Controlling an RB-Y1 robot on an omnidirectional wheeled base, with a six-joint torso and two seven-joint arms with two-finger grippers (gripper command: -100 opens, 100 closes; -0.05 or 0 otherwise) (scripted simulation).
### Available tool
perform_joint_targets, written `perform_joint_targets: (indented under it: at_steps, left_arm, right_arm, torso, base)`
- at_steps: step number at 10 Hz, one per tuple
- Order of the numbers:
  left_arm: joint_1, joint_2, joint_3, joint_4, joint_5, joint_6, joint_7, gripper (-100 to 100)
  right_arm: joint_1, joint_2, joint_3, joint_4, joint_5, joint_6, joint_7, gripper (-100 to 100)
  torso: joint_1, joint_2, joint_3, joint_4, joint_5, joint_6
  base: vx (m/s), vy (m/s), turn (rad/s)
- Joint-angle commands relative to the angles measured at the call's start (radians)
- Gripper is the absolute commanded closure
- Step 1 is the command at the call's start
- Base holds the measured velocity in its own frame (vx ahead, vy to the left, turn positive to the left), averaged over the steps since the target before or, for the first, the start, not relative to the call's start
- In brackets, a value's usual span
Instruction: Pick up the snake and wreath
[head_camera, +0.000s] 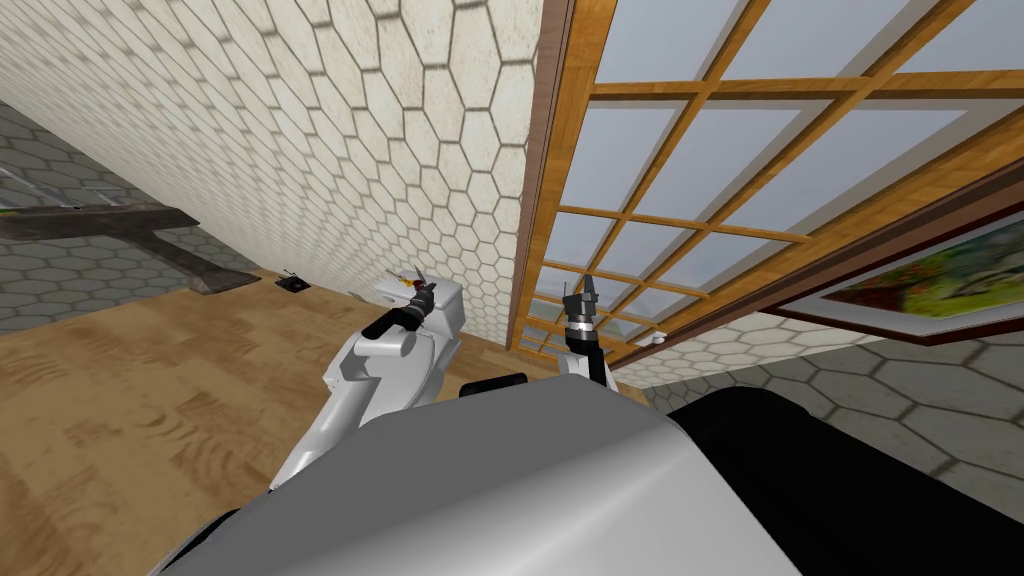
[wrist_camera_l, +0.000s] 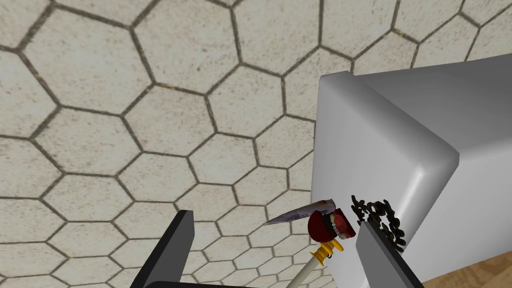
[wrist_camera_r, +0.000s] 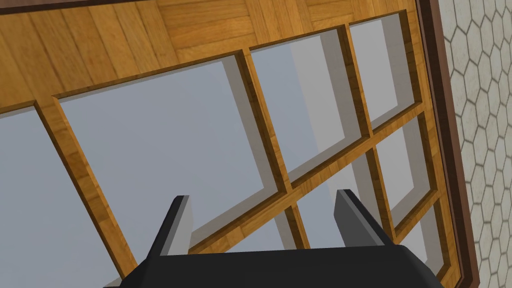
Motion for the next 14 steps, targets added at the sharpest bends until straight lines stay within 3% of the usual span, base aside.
perform_joint_targets:
  at_steps: [1, 3, 8, 10, 14]
  left_arm:
    - [-0.031, 0.010, 0.002, 0.029, 0.010, 0.050, -0.015, -100]
    - [-0.031, 0.010, 0.002, 0.029, 0.010, 0.084, -0.015, -100]
    - [-0.109, 0.026, 0.009, 0.107, 0.022, 0.228, -0.061, -100]
    - [-0.109, 0.026, 0.009, 0.107, 0.022, 0.264, -0.061, -100]
    - [-0.157, 0.031, 0.014, 0.160, 0.024, 0.376, -0.094, -100]
  right_arm:
    - [0.000, 0.000, 0.000, 0.000, 0.000, 0.000, 0.000, 0]
    - [0.000, 0.000, 0.000, 0.000, 0.000, 0.000, 0.000, 0]
    - [0.000, 0.000, 0.000, 0.000, 0.000, 0.000, 0.000, 0]
    - [0.000, 0.000, 0.000, 0.000, 0.000, 0.000, 0.000, 0]
    - [0.000, 0.000, 0.000, 0.000, 0.000, 0.000, 0.000, 0]
  torso:
    - [0.000, 0.000, 0.000, 0.000, 0.000, 0.000]
    - [0.001, 0.000, 0.000, 0.000, 0.000, 0.000]
    - [0.001, -0.001, -0.001, 0.000, 0.000, 0.000]
    - [0.001, -0.001, -0.001, 0.000, 0.000, 0.000]
    - [0.002, -0.002, -0.001, 0.000, 0.000, 0.000]
  base:
    - [0.009, 0.015, -0.047]
    - [0.008, 0.011, -0.005]
    - [0.022, 0.022, -0.039]
    - [0.017, 0.017, -0.011]
    - [0.028, 0.030, -0.042]
